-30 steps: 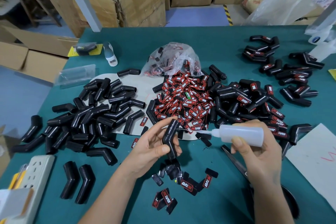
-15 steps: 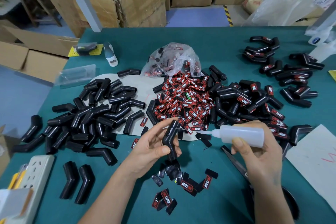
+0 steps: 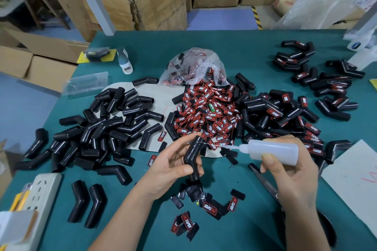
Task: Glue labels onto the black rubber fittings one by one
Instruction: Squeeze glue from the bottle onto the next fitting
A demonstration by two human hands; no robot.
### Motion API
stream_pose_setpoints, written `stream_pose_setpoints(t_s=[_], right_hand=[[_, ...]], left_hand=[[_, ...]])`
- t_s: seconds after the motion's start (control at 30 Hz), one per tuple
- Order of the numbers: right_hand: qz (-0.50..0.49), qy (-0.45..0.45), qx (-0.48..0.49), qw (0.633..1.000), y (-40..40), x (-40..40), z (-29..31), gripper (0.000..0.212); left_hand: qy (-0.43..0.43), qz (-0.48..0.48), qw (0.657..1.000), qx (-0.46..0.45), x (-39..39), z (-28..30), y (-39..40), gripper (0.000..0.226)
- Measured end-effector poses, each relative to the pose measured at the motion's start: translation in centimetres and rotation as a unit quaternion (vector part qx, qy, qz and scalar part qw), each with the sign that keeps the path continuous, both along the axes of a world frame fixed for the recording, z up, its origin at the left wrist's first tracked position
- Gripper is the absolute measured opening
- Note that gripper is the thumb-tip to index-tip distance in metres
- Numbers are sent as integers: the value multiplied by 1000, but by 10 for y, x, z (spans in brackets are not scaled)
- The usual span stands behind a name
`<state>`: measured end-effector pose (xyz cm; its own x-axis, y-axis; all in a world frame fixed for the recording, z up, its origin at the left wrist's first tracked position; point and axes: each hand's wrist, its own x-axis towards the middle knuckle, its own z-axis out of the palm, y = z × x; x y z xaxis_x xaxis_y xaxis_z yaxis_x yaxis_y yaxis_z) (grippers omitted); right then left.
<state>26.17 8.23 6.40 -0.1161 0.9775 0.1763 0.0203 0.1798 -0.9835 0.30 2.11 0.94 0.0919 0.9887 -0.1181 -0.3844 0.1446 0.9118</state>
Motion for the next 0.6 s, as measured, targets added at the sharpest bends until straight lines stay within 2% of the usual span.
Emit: stream_pose_setpoints(t_s=[0.23,0.6], right_hand=[[-1,0,-1,1000,1,2,-1,13],[6,-7,11,1000,0,-1,0,18]], left_hand=[[6,-1,1000,1,-2,-4,0,76],[13,2,1000,-2,-2,-4,0,78]])
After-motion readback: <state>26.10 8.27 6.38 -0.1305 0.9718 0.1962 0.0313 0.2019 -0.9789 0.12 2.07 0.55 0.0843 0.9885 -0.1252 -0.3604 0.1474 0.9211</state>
